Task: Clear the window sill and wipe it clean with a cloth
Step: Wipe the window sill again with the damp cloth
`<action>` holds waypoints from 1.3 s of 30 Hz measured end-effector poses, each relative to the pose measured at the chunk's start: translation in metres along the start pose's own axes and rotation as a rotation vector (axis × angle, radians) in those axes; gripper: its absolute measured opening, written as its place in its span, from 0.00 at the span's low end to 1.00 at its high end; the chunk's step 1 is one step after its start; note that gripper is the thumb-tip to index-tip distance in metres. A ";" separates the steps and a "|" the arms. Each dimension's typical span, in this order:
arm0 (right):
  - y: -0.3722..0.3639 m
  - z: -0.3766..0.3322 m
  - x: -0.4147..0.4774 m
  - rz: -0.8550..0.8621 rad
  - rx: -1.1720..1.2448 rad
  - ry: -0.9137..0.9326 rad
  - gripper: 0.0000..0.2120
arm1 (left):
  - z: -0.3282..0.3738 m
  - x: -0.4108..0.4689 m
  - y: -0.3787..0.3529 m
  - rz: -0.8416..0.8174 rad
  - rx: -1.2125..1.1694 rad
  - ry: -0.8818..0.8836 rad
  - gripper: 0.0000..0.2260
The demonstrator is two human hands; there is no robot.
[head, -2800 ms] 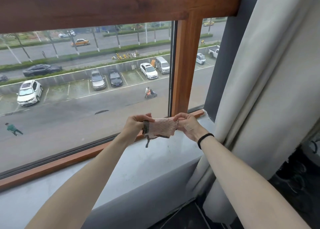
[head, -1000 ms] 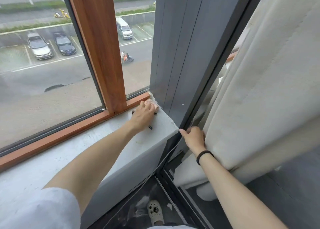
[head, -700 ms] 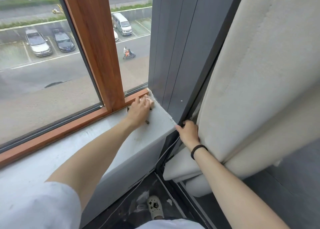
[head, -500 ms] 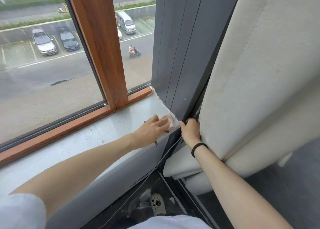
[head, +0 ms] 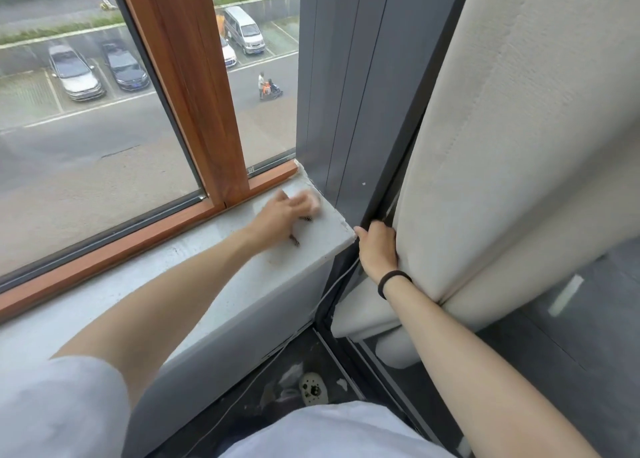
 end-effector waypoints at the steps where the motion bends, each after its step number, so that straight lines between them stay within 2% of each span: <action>1: 0.000 0.000 0.000 0.000 0.005 0.004 0.14 | -0.017 0.003 0.005 0.040 -0.001 0.120 0.16; 2: -0.001 0.001 0.000 0.006 0.011 0.002 0.14 | -0.016 0.004 0.007 0.056 -0.023 0.164 0.16; 3: -0.001 0.000 -0.001 0.007 0.007 0.004 0.14 | 0.000 0.002 0.000 0.032 -0.033 0.135 0.20; 6: -0.007 0.004 0.000 0.008 0.070 -0.045 0.17 | 0.071 -0.030 -0.026 -0.119 -0.004 -0.146 0.23; 8: -0.009 0.004 0.003 -0.007 0.056 -0.043 0.17 | 0.075 -0.042 -0.018 -0.159 -0.020 -0.266 0.20; 10: -0.008 0.004 0.006 -0.026 0.048 -0.043 0.14 | 0.031 -0.028 -0.003 -0.112 0.009 -0.146 0.19; 12: -0.009 0.005 0.007 -0.041 0.103 -0.064 0.13 | -0.025 -0.015 0.018 0.035 0.089 0.169 0.19; 13: -0.010 0.006 0.008 -0.040 0.122 -0.068 0.14 | -0.031 -0.014 0.020 0.045 0.120 0.270 0.19; 14: -0.012 0.006 0.009 -0.039 0.135 -0.073 0.14 | -0.022 -0.015 0.016 0.038 0.138 0.256 0.18; 17: -0.017 0.008 0.011 -0.030 0.164 -0.073 0.17 | 0.034 -0.044 -0.003 -0.047 0.103 -0.076 0.21; 18: -0.017 0.009 0.011 -0.037 0.152 -0.073 0.16 | 0.034 -0.051 -0.001 -0.071 0.103 -0.128 0.24; 19: -0.015 0.008 0.011 -0.039 0.126 -0.064 0.15 | 0.022 -0.048 0.006 -0.078 0.118 -0.094 0.26; 20: -0.014 0.008 0.012 -0.039 0.095 -0.057 0.14 | -0.002 -0.039 0.013 -0.066 0.131 0.029 0.26; 22: -0.013 0.007 0.013 -0.033 0.065 -0.044 0.13 | -0.036 -0.022 0.030 -0.009 0.172 0.241 0.21; 23: -0.014 0.007 0.014 -0.028 0.059 -0.040 0.13 | -0.030 -0.017 0.028 -0.033 0.165 0.242 0.21; 26: -0.015 0.006 0.013 -0.013 0.049 -0.034 0.12 | 0.026 -0.032 0.011 -0.093 0.048 -0.056 0.26; 28: -0.016 0.006 0.011 -0.008 0.022 -0.022 0.12 | 0.029 -0.055 0.011 -0.115 -0.028 -0.124 0.29; 29: -0.015 0.005 0.011 -0.003 0.017 -0.015 0.12 | 0.015 -0.056 0.020 -0.081 -0.031 -0.058 0.29; 32: -0.017 0.006 0.012 0.015 0.035 -0.011 0.13 | -0.042 -0.050 0.041 0.018 0.004 0.306 0.26; 33: -0.017 0.005 0.011 0.027 0.045 -0.012 0.14 | -0.043 -0.048 0.040 0.030 -0.005 0.342 0.23; 35: -0.017 0.005 0.009 0.039 0.047 -0.022 0.13 | -0.002 -0.045 0.031 0.025 -0.038 0.177 0.21; 38: -0.018 0.005 0.008 0.022 0.043 -0.028 0.11 | 0.062 -0.074 -0.002 -0.199 -0.027 -0.243 0.20; 39: -0.017 0.004 0.009 0.019 0.050 -0.022 0.11 | 0.059 -0.081 0.001 -0.241 -0.015 -0.304 0.21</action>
Point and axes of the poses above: each hand's wrist, its own x-axis towards the middle knuckle, its own y-axis out of the back of the hand, z = x × y, the point moved 9 cm from there along x, towards the middle knuckle, and after that the axes turned 6 degrees about -x, right-handed, at the moved point
